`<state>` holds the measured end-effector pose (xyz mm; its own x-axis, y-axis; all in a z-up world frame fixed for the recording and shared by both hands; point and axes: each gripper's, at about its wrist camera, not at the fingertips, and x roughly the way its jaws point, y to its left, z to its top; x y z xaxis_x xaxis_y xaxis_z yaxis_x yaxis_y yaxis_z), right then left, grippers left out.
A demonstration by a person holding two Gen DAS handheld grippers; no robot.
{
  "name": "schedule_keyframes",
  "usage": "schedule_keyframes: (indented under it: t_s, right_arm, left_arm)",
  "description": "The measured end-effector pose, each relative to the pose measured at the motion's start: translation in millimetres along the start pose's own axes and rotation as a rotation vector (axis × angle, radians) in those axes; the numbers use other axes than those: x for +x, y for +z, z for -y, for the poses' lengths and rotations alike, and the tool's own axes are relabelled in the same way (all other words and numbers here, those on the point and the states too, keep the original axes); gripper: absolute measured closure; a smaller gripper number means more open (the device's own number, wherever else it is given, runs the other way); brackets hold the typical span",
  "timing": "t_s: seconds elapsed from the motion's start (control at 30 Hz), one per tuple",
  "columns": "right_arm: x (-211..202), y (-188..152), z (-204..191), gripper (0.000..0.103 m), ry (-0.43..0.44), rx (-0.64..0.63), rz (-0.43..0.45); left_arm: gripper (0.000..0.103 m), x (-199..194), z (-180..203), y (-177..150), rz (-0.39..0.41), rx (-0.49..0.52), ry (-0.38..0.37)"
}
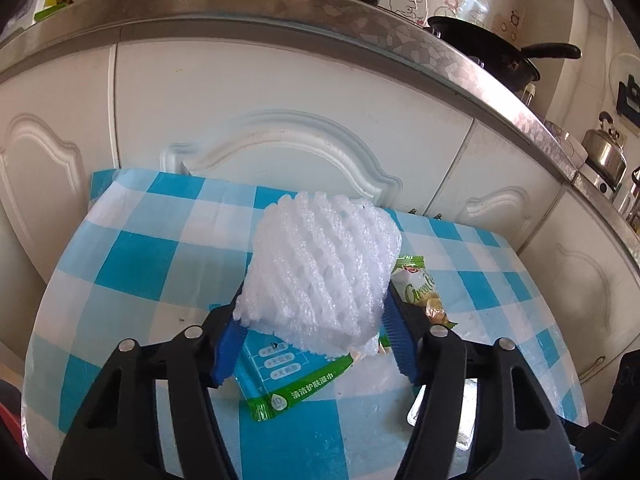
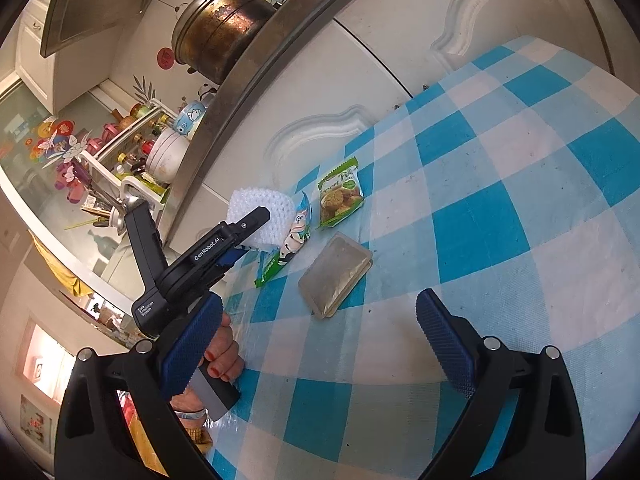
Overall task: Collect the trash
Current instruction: 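Grasp the white foam net with left tool while right tool grasps the green snack packet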
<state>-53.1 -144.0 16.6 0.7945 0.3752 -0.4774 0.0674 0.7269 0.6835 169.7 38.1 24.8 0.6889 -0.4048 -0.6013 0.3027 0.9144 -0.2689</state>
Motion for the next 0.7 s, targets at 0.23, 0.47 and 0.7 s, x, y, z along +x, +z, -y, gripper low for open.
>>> schedule_keyframes:
  t_s: [0.23, 0.47, 0.7]
  right_arm:
    - [9.6, -1.8, -6.0, 0.007, -0.088, -0.031, -0.031]
    - [20.4, 24.9, -12.4, 0.007, -0.166, -0.011, -0.047]
    - [70.2, 75.8, -43.9, 0.032, -0.247, -0.190, -0.036]
  left_arm:
    - [0.063, -2.4, -12.8, -0.4, 0.015, -0.071, -0.037]
    - [0.067, -3.9, -22.8, -0.4, 0.029, -0.133, -0.071]
    - [0.068, -4.9, -31.1, -1.2, 0.042, -0.176, -0.082]
